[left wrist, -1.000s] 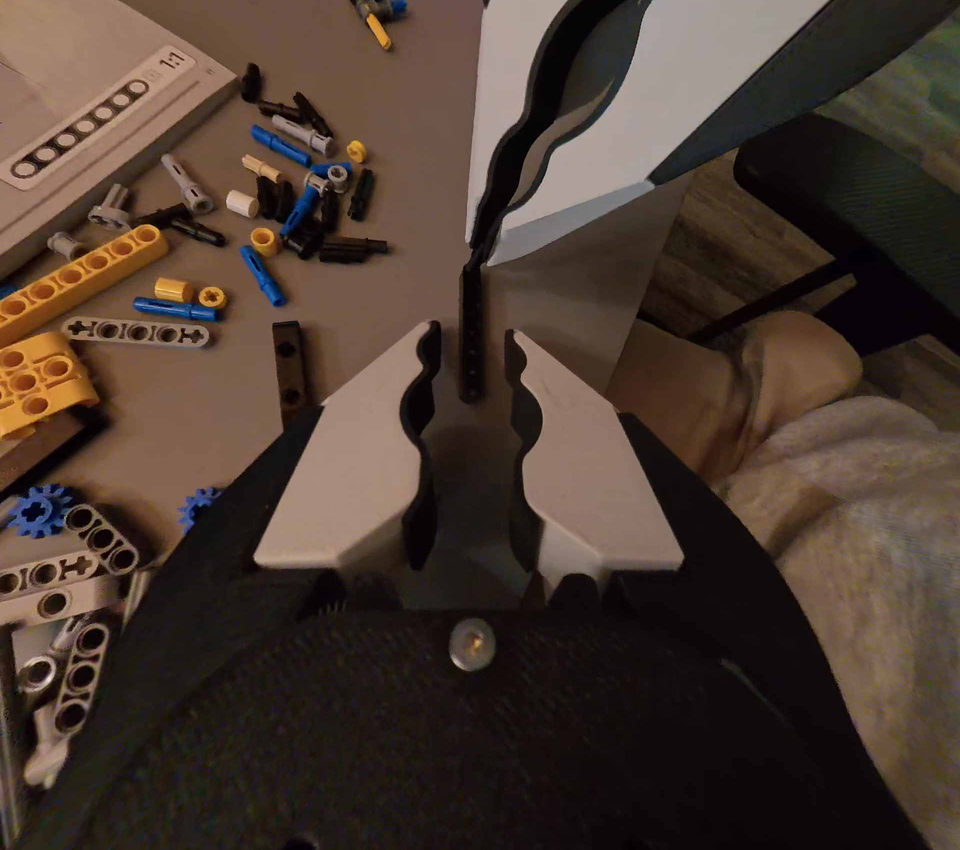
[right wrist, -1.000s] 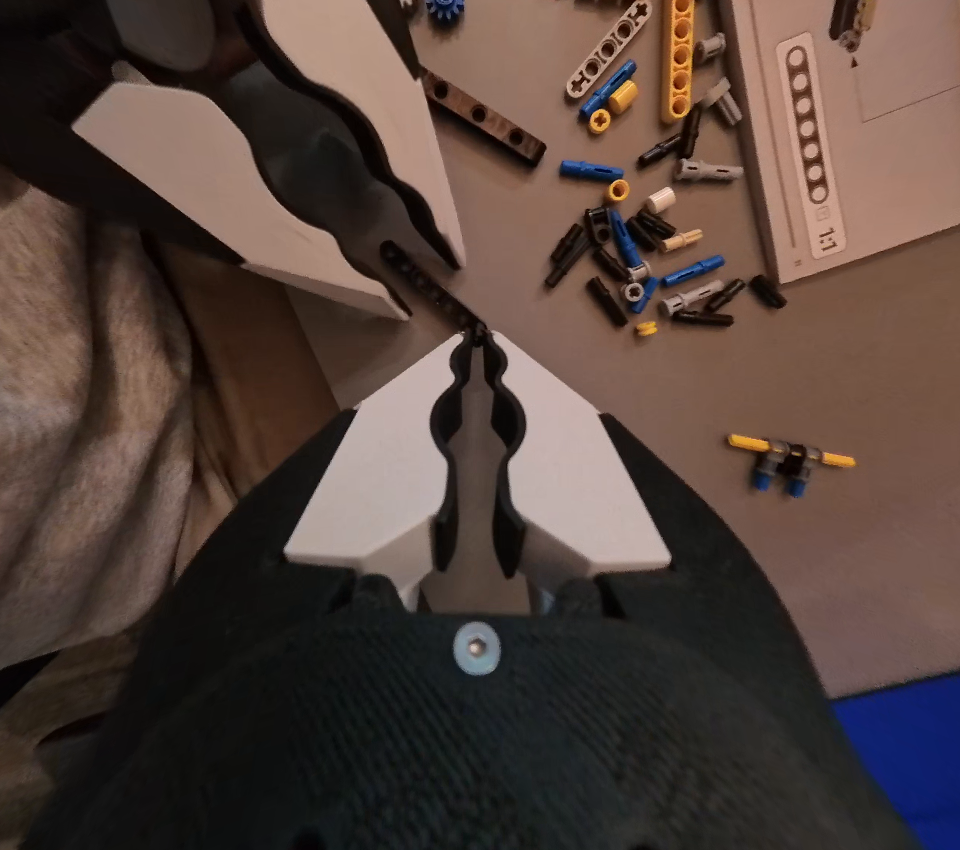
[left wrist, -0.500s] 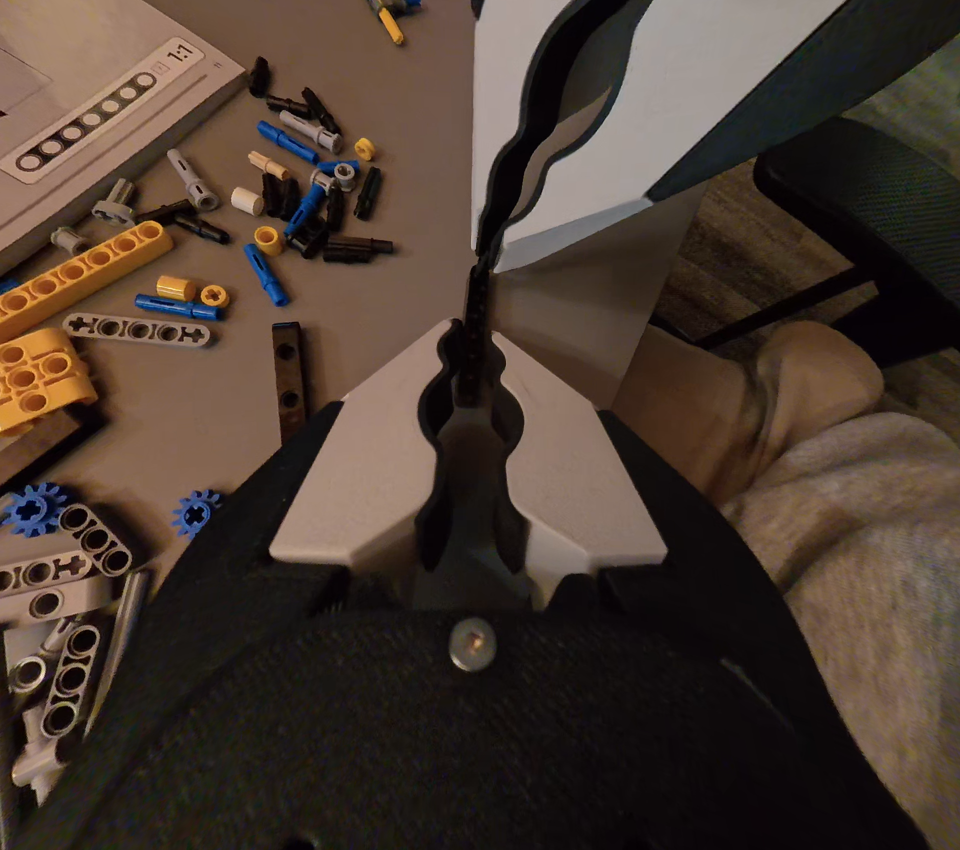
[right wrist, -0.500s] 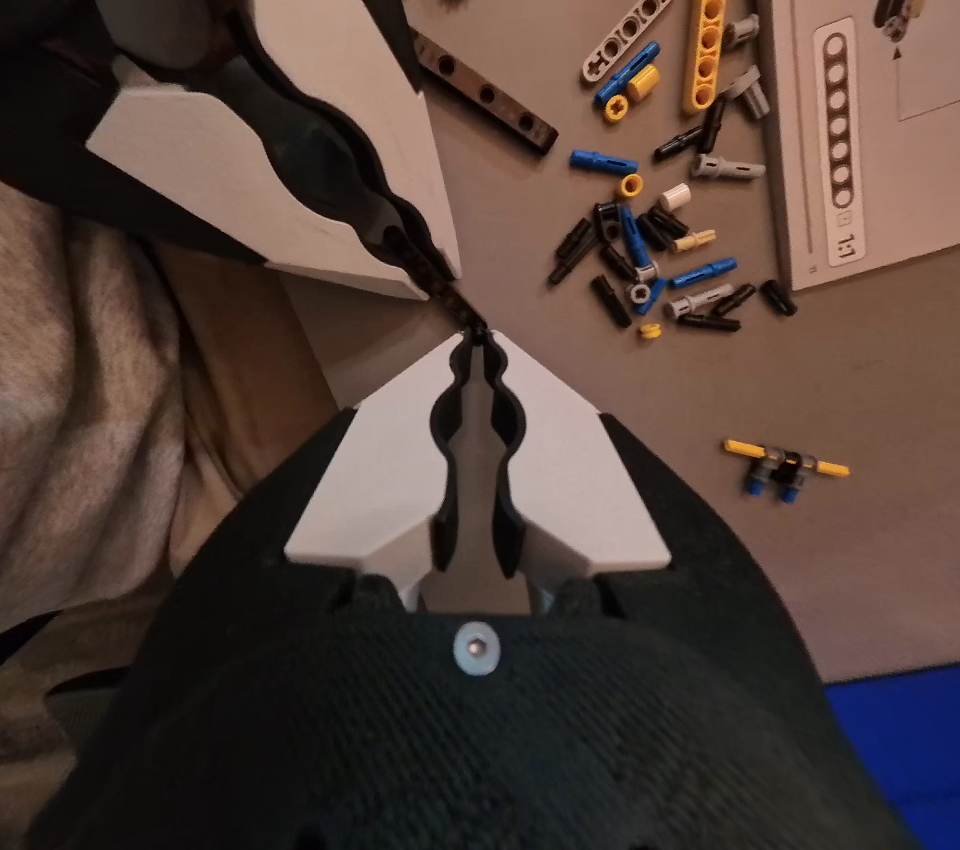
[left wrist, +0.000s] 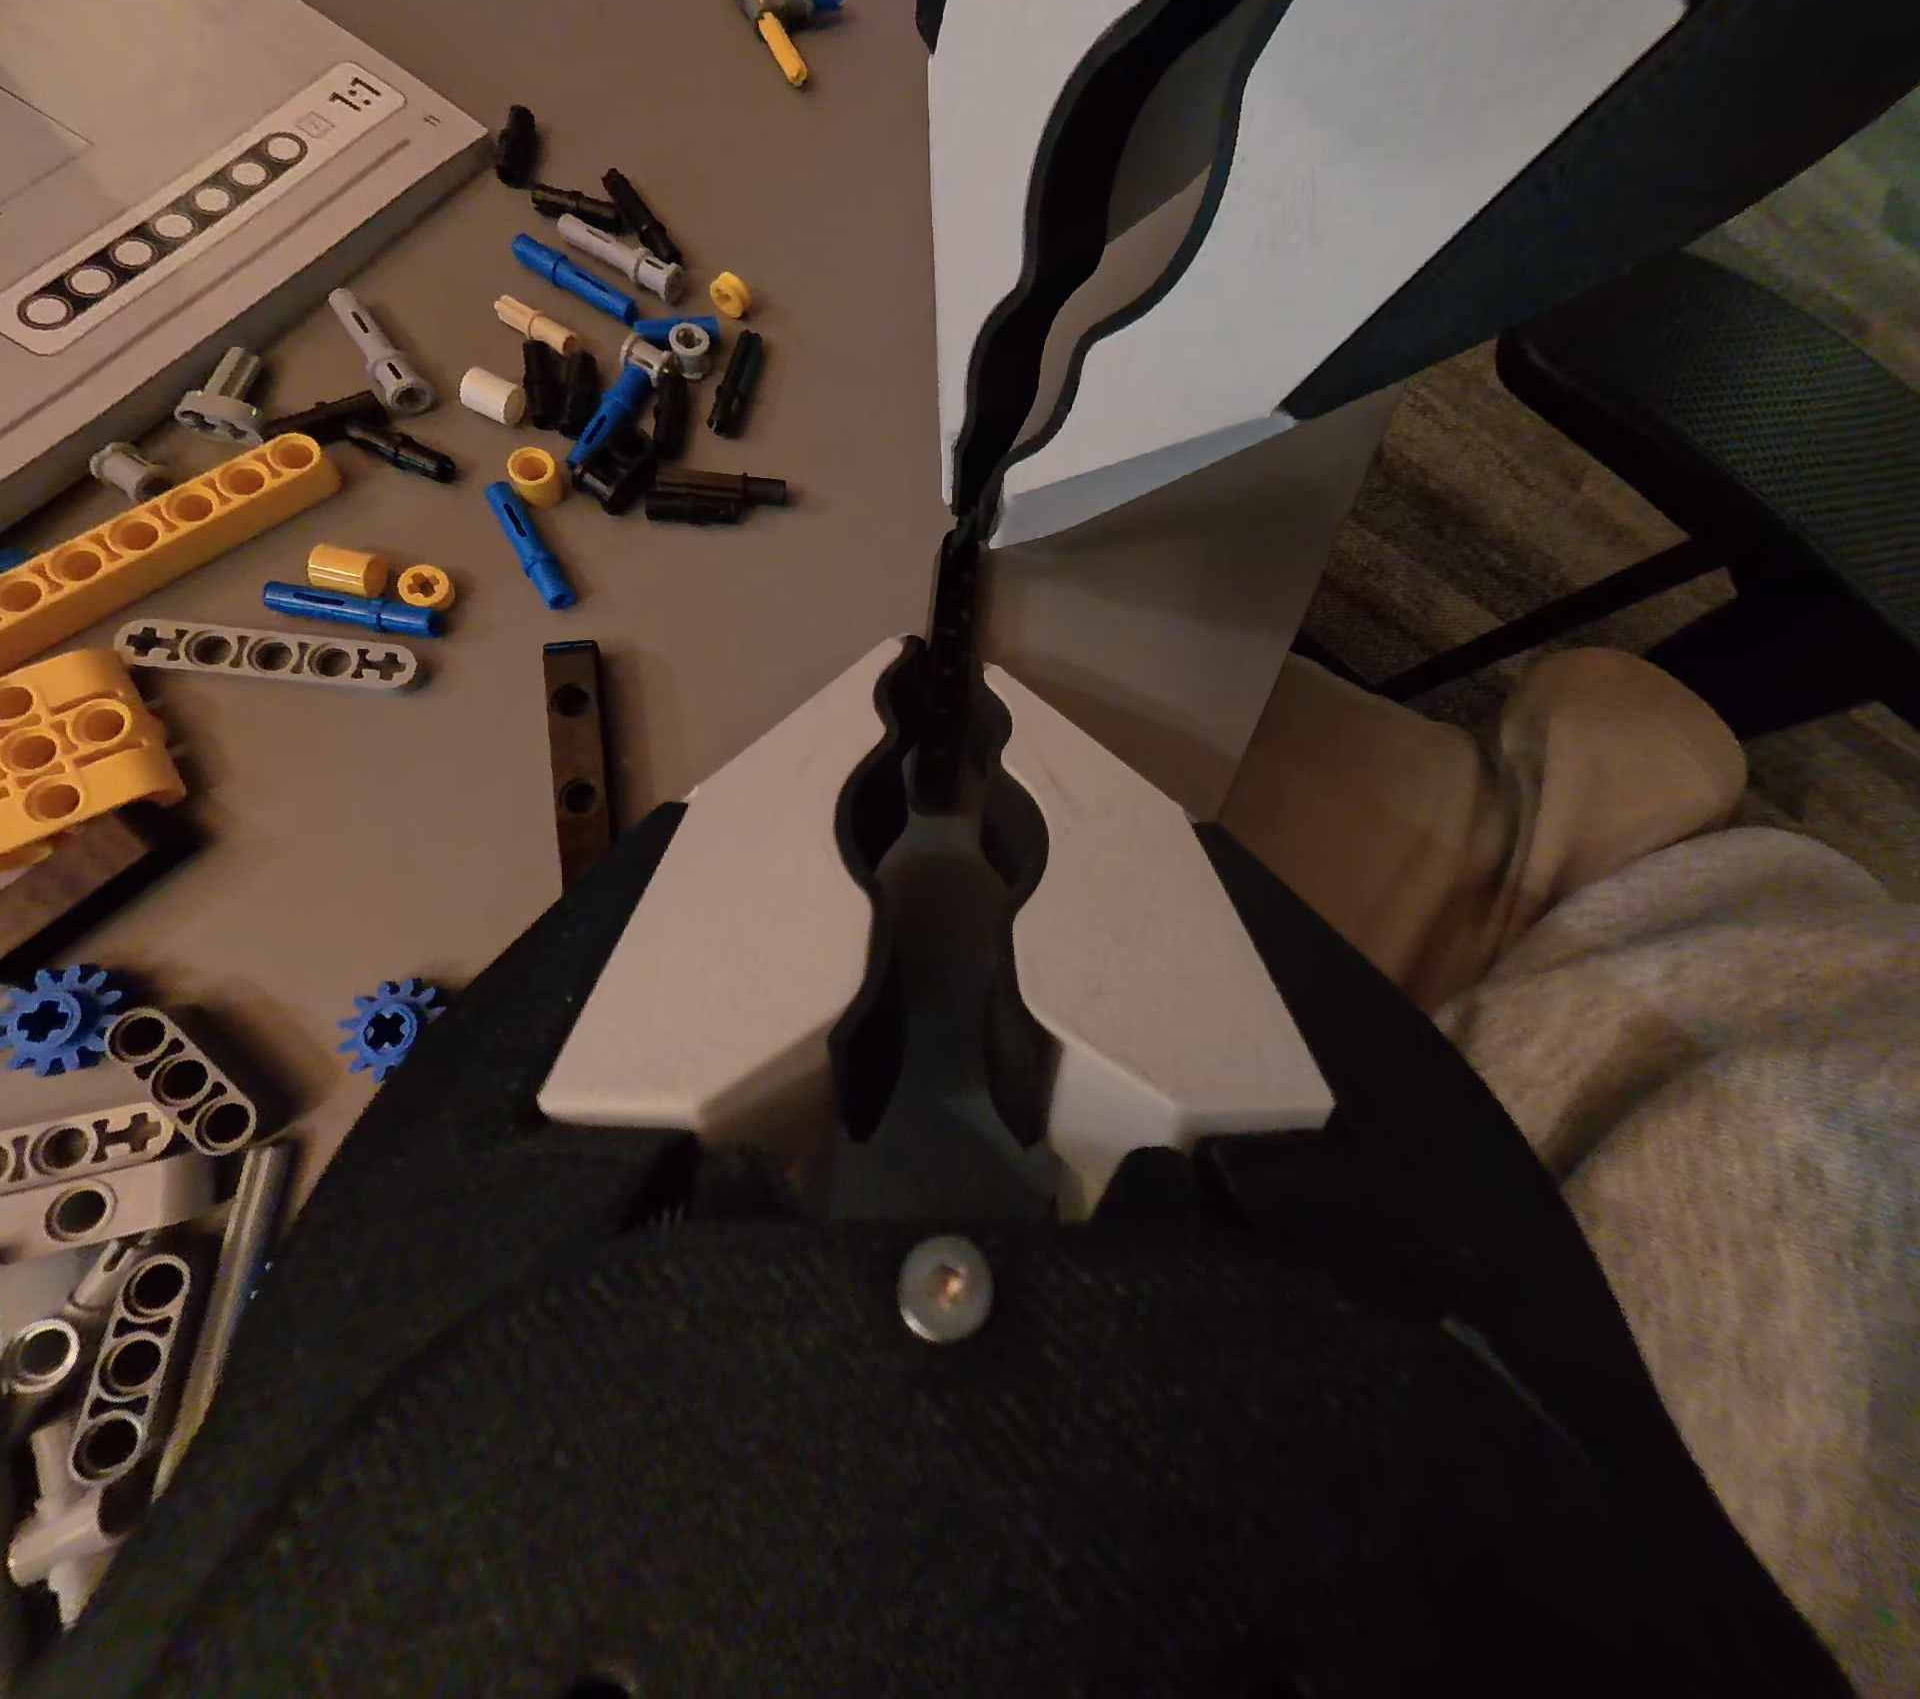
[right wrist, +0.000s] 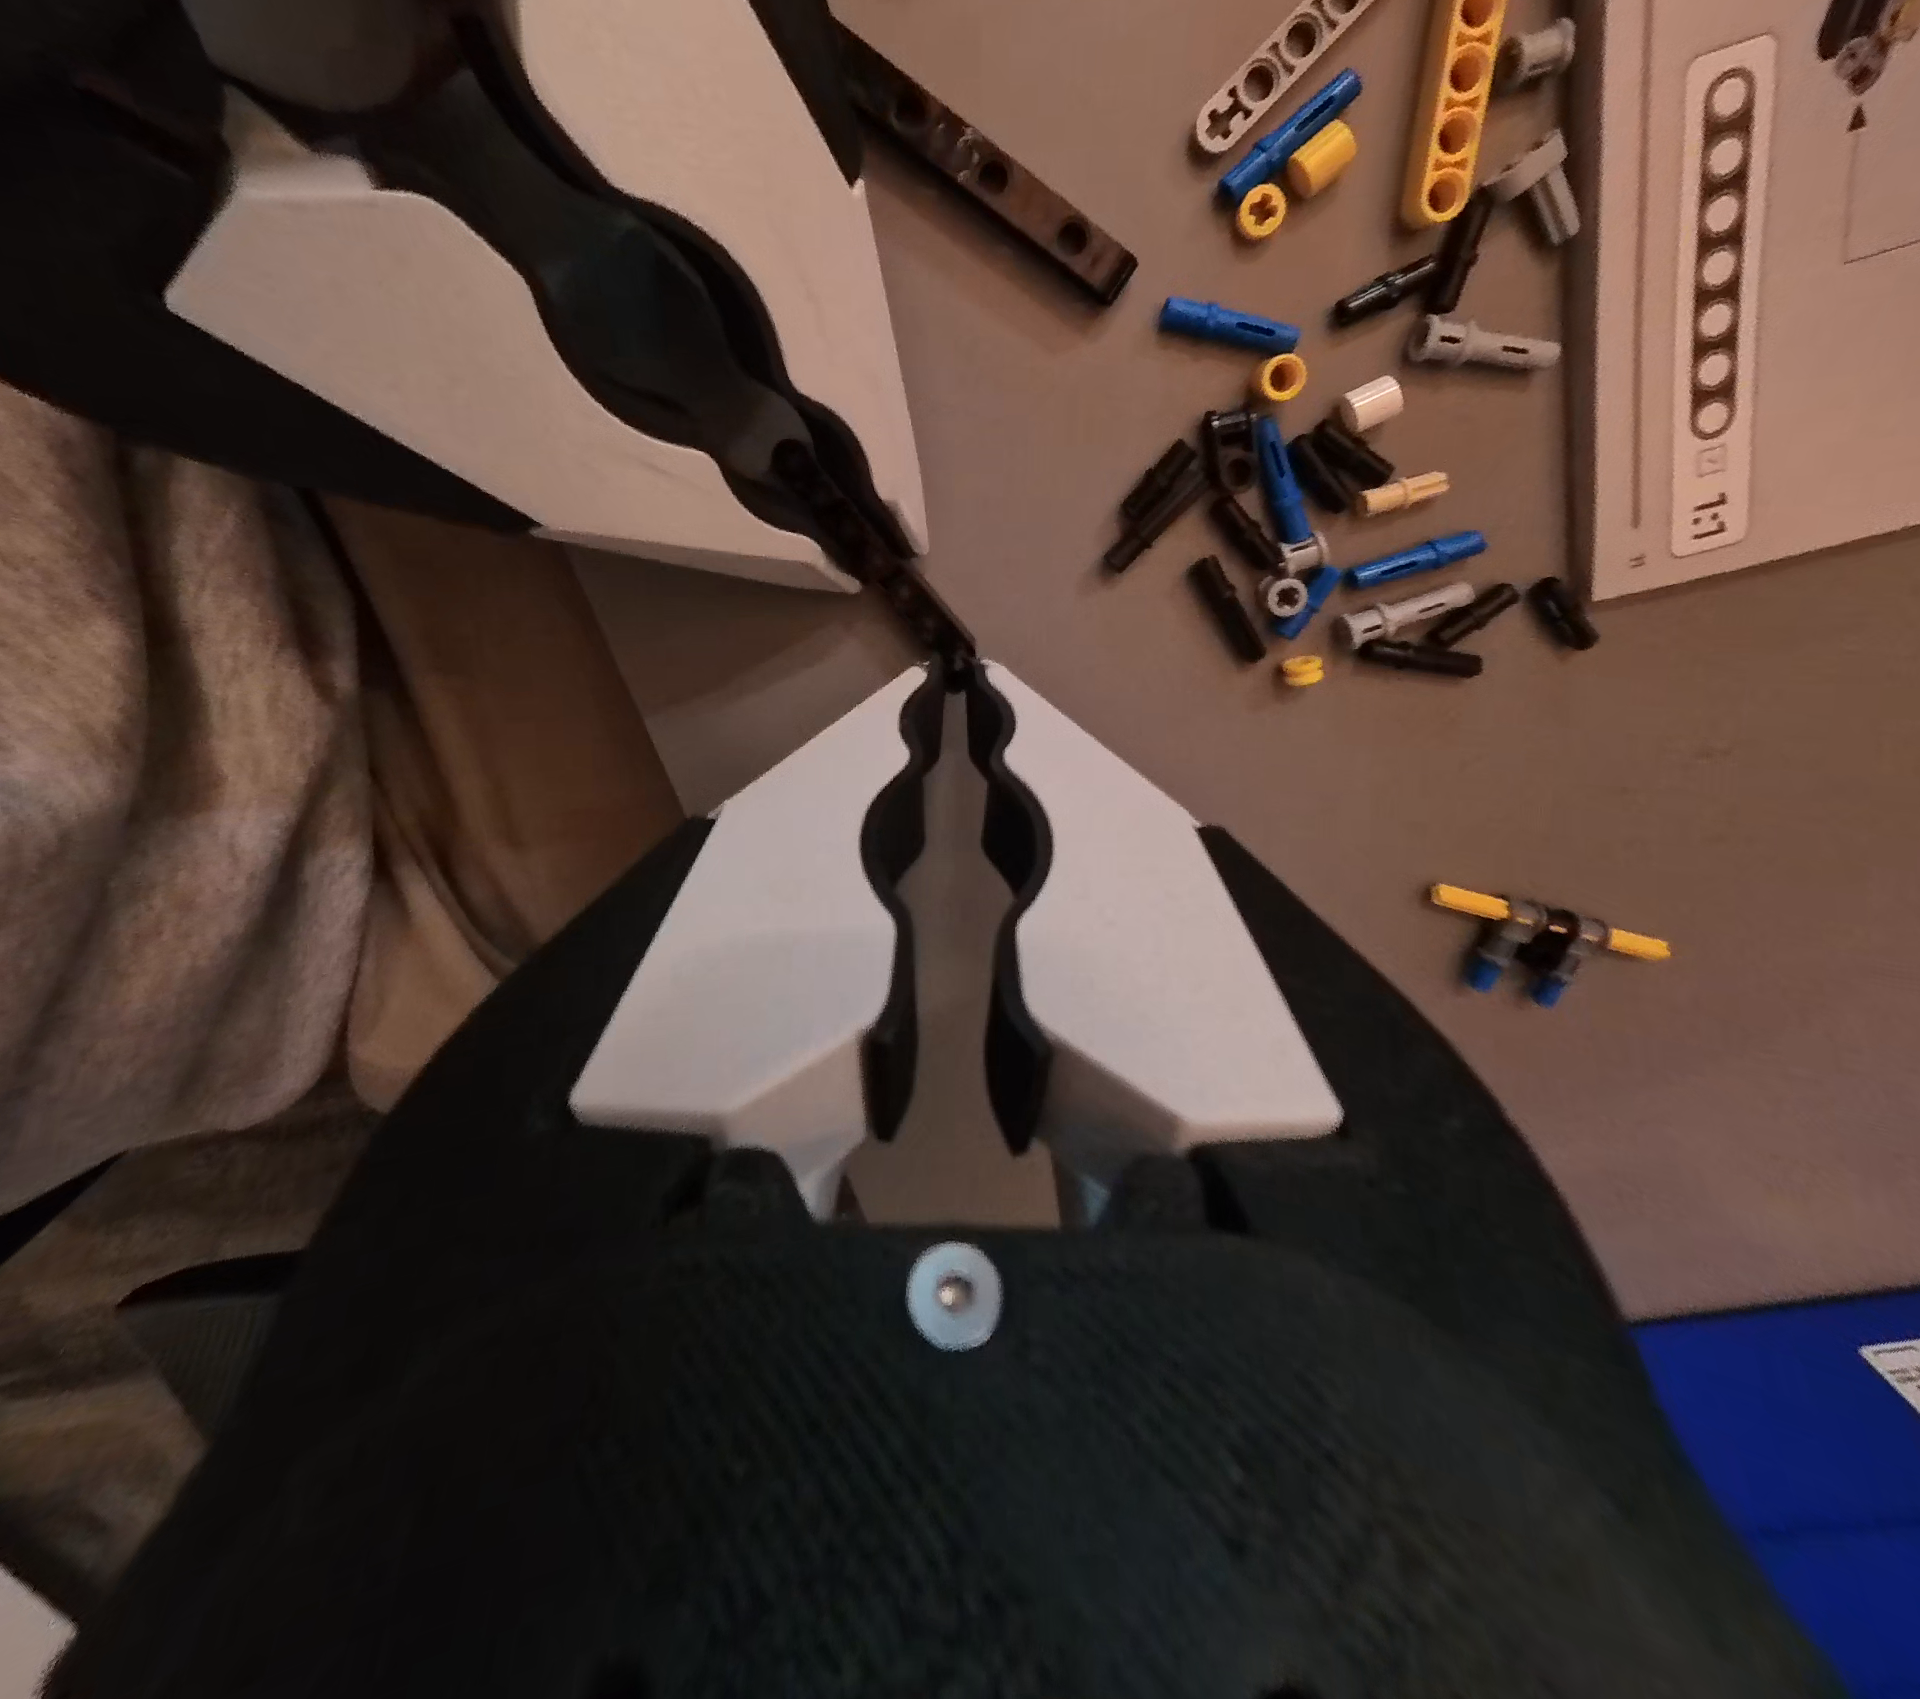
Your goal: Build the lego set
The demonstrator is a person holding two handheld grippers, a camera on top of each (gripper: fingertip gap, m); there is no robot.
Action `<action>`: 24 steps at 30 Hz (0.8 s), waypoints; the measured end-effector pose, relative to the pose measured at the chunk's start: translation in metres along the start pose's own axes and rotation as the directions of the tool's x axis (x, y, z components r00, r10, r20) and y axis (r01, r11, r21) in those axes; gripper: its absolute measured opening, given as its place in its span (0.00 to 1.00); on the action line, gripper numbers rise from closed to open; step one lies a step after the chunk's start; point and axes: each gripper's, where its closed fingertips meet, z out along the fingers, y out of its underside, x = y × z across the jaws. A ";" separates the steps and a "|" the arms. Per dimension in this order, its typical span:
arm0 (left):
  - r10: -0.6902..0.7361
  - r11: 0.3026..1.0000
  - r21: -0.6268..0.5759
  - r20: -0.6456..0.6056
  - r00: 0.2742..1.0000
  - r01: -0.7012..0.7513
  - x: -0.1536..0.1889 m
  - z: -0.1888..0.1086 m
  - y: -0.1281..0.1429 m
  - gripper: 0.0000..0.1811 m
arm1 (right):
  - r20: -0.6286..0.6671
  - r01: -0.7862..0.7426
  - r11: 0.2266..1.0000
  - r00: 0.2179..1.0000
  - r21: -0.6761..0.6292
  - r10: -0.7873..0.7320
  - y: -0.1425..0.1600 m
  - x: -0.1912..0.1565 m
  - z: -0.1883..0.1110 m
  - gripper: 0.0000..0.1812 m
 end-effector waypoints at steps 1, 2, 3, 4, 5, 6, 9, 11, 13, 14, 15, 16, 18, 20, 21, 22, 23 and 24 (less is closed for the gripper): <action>-0.001 1.000 0.000 -0.001 1.000 0.001 0.000 0.000 0.000 0.04 | 0.002 0.001 1.000 1.000 -0.003 -0.001 0.000 0.000 0.000 0.01; -0.001 1.000 0.000 -0.001 1.000 0.001 0.000 0.000 0.000 0.04 | 0.005 -0.001 1.000 1.000 -0.004 0.001 0.000 0.000 0.000 0.01; 0.001 1.000 0.000 0.000 1.000 -0.001 0.000 0.000 0.000 0.04 | 0.008 -0.002 1.000 1.000 -0.004 0.002 0.000 0.000 0.000 0.01; 0.001 1.000 0.000 0.001 1.000 -0.001 0.000 0.000 0.000 0.04 | 0.011 -0.002 1.000 1.000 -0.003 0.002 0.000 0.000 0.000 0.01; 0.002 1.000 0.000 0.001 1.000 -0.002 0.000 0.000 0.000 0.04 | 0.014 -0.005 1.000 1.000 -0.002 0.005 0.000 0.000 0.000 0.01; 0.001 1.000 0.000 0.001 1.000 -0.001 0.000 0.000 0.000 0.04 | 0.017 -0.008 1.000 1.000 0.001 0.008 0.000 0.000 0.000 0.01; 0.000 1.000 0.000 0.000 1.000 0.000 0.000 0.000 0.000 0.04 | 0.025 -0.022 1.000 0.999 0.010 0.021 0.000 0.000 0.000 0.01; 0.000 1.000 0.001 0.000 1.000 0.000 0.000 0.000 0.000 0.04 | 0.030 -0.031 0.999 0.999 0.013 0.031 -0.001 0.000 0.001 0.01; 0.003 1.000 -0.001 -0.010 1.000 -0.003 0.002 0.000 0.000 0.04 | 0.036 -0.022 1.000 0.999 -0.017 0.023 0.003 -0.002 0.007 0.02; 0.001 1.000 0.002 -0.004 1.000 -0.001 0.001 0.000 0.000 0.04 | 0.024 -0.009 1.000 1.000 -0.010 0.009 0.002 -0.001 0.008 0.01; 0.001 1.000 0.003 0.001 1.000 -0.001 0.000 0.000 0.000 0.04 | 0.019 -0.001 1.000 1.000 -0.018 0.002 0.002 -0.001 0.007 0.01; 0.008 1.000 0.006 0.011 1.000 -0.008 0.000 0.001 0.000 0.04 | 0.002 0.006 1.000 1.000 -0.023 -0.006 0.001 0.000 0.007 0.01; 0.025 1.000 0.009 0.026 0.999 -0.025 0.000 0.001 0.000 0.04 | -0.027 0.023 0.999 0.999 -0.022 -0.023 0.002 0.000 0.007 0.01; 0.014 1.000 0.009 0.017 1.000 -0.014 0.000 0.001 0.000 0.04 | -0.027 0.011 1.000 1.000 -0.006 -0.011 0.002 0.000 0.007 0.01; 0.004 1.000 0.008 0.009 1.000 -0.004 0.000 0.001 -0.001 0.04 | -0.023 0.006 1.000 1.000 0.007 -0.006 0.002 0.000 0.007 0.01; -0.003 1.000 0.008 0.001 1.000 0.003 0.000 0.001 -0.001 0.04 | -0.021 0.005 1.000 1.000 0.021 -0.004 0.002 0.000 0.007 0.01; -0.003 1.000 0.008 -0.001 1.000 0.003 0.000 0.001 -0.001 0.04 | -0.023 0.007 0.999 1.000 0.033 -0.006 0.002 -0.001 0.007 0.02; 0.001 1.000 0.007 0.001 1.000 -0.001 0.001 0.001 -0.001 0.04 | -0.022 0.008 0.999 1.000 0.039 -0.007 0.003 -0.001 0.007 0.02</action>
